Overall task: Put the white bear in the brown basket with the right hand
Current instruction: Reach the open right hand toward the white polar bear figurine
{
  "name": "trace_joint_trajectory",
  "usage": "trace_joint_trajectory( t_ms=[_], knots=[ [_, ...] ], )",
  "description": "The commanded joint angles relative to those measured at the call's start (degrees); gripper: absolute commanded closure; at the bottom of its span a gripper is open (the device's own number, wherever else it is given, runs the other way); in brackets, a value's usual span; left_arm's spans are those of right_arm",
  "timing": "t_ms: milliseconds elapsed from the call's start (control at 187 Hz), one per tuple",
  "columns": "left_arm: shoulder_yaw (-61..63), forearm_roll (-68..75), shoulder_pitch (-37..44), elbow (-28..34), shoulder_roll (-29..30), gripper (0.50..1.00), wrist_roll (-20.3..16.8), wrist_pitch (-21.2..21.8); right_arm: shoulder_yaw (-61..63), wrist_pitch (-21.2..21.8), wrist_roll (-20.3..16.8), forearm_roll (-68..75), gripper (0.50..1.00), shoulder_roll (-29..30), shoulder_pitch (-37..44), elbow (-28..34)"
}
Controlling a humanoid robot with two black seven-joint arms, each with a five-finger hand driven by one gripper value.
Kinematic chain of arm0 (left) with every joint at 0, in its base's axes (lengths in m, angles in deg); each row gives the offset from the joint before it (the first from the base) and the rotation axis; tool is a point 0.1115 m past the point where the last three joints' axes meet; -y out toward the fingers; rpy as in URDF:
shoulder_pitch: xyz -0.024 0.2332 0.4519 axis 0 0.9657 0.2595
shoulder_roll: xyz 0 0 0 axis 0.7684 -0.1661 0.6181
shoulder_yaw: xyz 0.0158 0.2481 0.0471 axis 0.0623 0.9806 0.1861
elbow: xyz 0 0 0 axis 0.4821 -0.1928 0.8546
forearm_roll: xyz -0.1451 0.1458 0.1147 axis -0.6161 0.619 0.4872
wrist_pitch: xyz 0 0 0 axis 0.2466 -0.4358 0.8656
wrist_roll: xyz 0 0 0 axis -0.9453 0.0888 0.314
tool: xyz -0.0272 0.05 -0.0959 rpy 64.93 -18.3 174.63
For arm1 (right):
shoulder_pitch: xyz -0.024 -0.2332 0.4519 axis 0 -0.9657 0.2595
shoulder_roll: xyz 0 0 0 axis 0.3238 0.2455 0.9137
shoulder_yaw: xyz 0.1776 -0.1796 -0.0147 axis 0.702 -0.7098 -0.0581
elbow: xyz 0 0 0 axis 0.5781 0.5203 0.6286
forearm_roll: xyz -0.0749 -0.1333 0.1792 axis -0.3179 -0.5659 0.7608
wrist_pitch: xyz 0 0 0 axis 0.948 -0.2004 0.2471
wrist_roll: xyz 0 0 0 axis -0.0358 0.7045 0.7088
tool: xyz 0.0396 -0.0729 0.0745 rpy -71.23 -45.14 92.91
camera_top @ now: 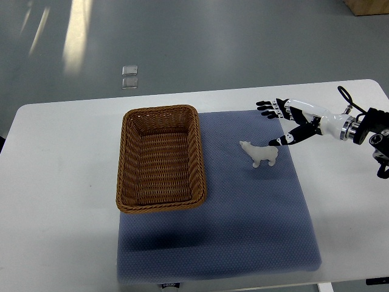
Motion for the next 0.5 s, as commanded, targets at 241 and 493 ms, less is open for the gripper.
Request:
trace_joint_trajectory(
  t_ms=[241,493],
  knots=[
    [0.03,0.07,0.07,-0.15,0.0,0.5,0.0,0.0,-1.46,-1.43,-0.08,-8.91,0.581,-0.05,1.92,0.2],
    [0.11,0.16,-0.02,-0.51,0.0,0.5,0.0,0.0,-8.58,-1.69,0.01,-9.62,0.583,0.04,3.94,0.29]
  ],
)
